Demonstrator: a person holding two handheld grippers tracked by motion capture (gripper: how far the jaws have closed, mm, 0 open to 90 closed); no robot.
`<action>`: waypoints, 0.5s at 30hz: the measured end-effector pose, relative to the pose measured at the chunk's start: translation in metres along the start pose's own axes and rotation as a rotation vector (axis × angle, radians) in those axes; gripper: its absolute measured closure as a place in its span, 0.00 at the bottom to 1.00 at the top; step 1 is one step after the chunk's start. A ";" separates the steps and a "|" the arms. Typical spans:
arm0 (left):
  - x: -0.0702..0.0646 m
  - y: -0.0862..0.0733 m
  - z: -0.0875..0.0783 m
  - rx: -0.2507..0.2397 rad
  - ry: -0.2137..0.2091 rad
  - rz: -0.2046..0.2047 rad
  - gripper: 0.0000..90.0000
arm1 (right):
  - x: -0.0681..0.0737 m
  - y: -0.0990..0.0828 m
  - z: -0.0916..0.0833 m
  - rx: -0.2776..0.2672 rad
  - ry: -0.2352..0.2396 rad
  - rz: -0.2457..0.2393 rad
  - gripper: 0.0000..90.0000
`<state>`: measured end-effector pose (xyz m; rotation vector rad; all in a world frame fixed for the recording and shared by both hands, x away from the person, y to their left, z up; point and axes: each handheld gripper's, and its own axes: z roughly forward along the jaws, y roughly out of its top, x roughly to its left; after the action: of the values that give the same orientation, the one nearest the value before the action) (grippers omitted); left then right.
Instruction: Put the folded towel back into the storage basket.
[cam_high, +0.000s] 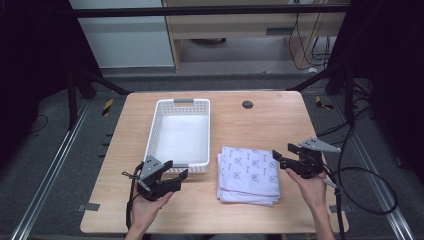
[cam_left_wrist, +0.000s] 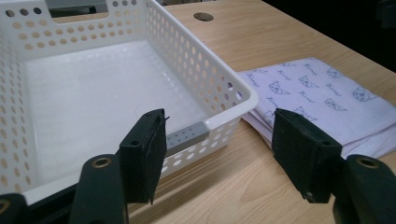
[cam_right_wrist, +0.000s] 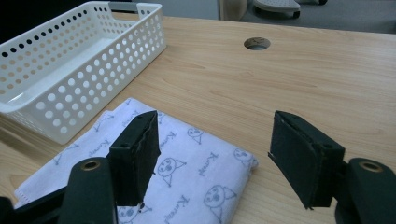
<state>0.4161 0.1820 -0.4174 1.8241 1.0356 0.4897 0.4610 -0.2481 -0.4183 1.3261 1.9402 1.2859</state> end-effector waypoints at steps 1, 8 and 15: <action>-0.001 0.001 0.001 0.001 -0.003 0.003 0.39 | 0.000 0.000 0.001 -0.002 -0.001 0.000 0.36; -0.014 0.005 0.011 0.009 -0.024 0.021 0.40 | 0.000 0.002 0.006 -0.002 0.004 -0.002 0.36; -0.033 0.007 0.025 0.030 -0.047 0.060 0.40 | -0.001 0.000 0.012 0.016 0.003 -0.012 0.35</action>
<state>0.4178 0.1405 -0.4198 1.8895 0.9634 0.4676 0.4704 -0.2435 -0.4239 1.3187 1.9621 1.2700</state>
